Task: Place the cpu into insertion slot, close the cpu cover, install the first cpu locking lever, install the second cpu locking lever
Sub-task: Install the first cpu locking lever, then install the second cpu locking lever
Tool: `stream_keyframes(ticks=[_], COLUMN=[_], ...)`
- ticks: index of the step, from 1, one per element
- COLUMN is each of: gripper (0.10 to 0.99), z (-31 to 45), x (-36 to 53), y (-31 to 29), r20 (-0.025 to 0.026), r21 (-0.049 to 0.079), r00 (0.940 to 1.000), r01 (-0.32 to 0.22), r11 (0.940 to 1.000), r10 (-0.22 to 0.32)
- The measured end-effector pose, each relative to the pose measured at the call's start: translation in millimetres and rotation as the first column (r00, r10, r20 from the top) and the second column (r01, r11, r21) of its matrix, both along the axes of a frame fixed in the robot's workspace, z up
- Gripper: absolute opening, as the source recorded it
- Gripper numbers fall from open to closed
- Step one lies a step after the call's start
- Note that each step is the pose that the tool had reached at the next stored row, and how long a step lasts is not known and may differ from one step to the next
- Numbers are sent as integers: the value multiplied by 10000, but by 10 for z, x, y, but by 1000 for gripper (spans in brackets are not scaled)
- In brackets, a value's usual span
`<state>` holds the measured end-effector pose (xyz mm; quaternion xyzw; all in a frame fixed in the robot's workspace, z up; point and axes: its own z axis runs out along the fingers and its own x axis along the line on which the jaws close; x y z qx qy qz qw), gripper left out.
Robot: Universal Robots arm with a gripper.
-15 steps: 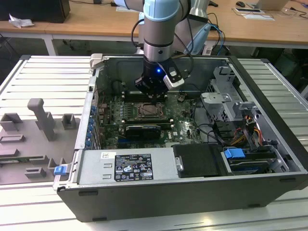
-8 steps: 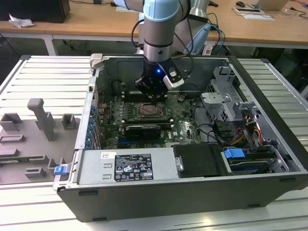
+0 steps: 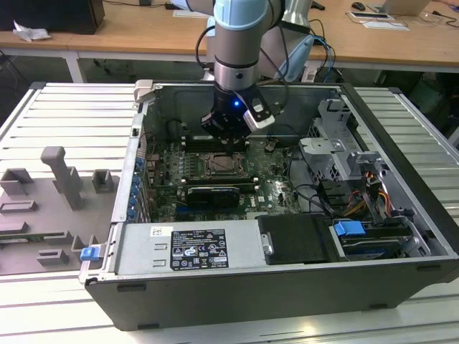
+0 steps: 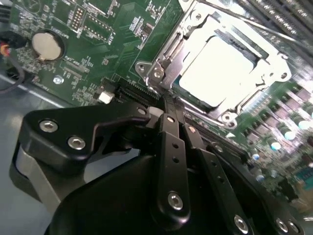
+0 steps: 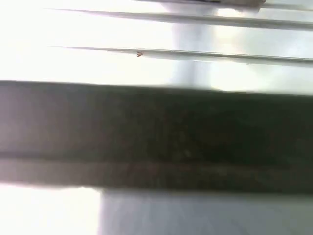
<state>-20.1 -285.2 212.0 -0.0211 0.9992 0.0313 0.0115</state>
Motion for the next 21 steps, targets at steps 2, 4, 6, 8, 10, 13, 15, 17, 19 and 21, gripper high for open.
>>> stream_keyframes(ticks=[2, 4, 6, 8, 10, 13, 15, 17, 19, 21], gripper=[106, 106, 106, 106, 106, 106, 106, 106, 106, 106], z=[52, 57, 58, 58, 58, 58, 58, 58, 58, 58], x=[0, 0, 0, 0, 0, 0, 0, 0, 0, 0], y=[0, 0, -4, -9, -15, -21, -26, -30, -35, -55], r20=[-1, 0, 0, 0, -1, -1, 0, -1, -1, -1], r21=[-2, -2, -3, -2, -3, -3, -3, -4, -4, -3], r00=[10000, 10000, 10000, 10000, 10000, 10000, 10000, 10000, 10000, 10000], r01=[0, 0, -2, 0, 0, 0, 0, 0, 0, 0], r11=[10000, 10000, 10000, 10000, 10000, 10000, 10000, 10000, 10000, 10000], r10=[0, 0, 2, 0, 0, 0, 0, 0, 0, 0])
